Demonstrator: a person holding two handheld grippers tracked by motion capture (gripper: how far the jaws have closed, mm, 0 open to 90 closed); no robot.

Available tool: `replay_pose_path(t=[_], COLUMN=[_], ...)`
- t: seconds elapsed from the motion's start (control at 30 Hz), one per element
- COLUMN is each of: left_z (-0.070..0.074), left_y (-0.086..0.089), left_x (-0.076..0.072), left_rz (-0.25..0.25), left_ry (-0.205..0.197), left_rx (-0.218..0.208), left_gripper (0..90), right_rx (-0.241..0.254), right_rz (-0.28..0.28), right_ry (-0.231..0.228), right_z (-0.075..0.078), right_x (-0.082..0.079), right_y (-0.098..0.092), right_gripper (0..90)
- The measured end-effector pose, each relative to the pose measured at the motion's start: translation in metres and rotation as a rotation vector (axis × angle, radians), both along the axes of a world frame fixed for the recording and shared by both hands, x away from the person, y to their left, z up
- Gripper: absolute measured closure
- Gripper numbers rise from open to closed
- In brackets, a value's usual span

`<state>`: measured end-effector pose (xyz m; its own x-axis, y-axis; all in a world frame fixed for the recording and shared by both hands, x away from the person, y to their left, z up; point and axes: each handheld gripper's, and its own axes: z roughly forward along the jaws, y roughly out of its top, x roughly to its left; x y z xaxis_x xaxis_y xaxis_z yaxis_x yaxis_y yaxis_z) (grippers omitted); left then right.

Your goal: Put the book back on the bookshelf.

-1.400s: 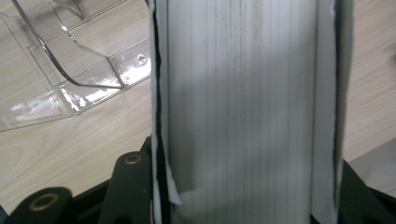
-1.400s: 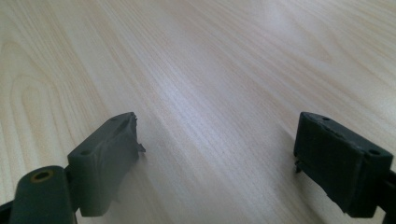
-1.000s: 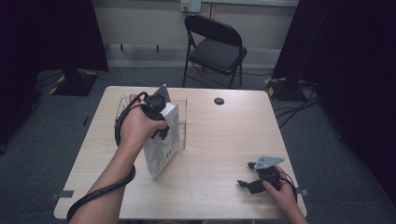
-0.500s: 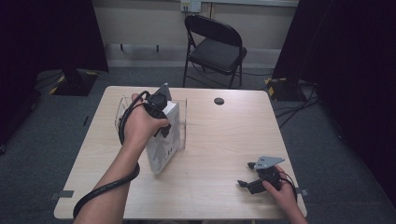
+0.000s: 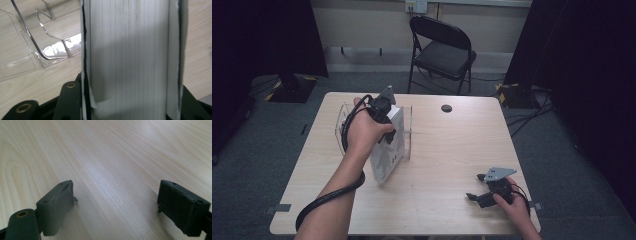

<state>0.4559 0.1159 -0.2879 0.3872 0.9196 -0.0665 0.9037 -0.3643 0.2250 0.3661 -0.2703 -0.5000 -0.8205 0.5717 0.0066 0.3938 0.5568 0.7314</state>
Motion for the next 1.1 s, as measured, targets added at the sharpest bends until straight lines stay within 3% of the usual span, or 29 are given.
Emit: replay_pose_path(t=[0.27, 0.4, 1.1], left_z=[0.003, 0.005, 0.005], left_y=[-0.002, -0.003, -0.006], left_x=[0.005, 0.007, 0.018], left_rz=[0.025, 0.029, 0.058], left_ry=[-0.004, -0.012, -0.020], left_rx=[-0.028, -0.013, -0.025], left_gripper=[53.1, 53.1, 53.1], right_rx=[-0.001, -0.002, -0.002], right_rz=[-0.001, -0.002, -0.001], right_ry=[0.000, -0.001, 0.001], right_z=[0.000, 0.000, 0.000], right_x=[0.000, 0.000, 0.000], right_y=[0.000, 0.000, 0.000], right_gripper=[13.0, 12.9, 12.9])
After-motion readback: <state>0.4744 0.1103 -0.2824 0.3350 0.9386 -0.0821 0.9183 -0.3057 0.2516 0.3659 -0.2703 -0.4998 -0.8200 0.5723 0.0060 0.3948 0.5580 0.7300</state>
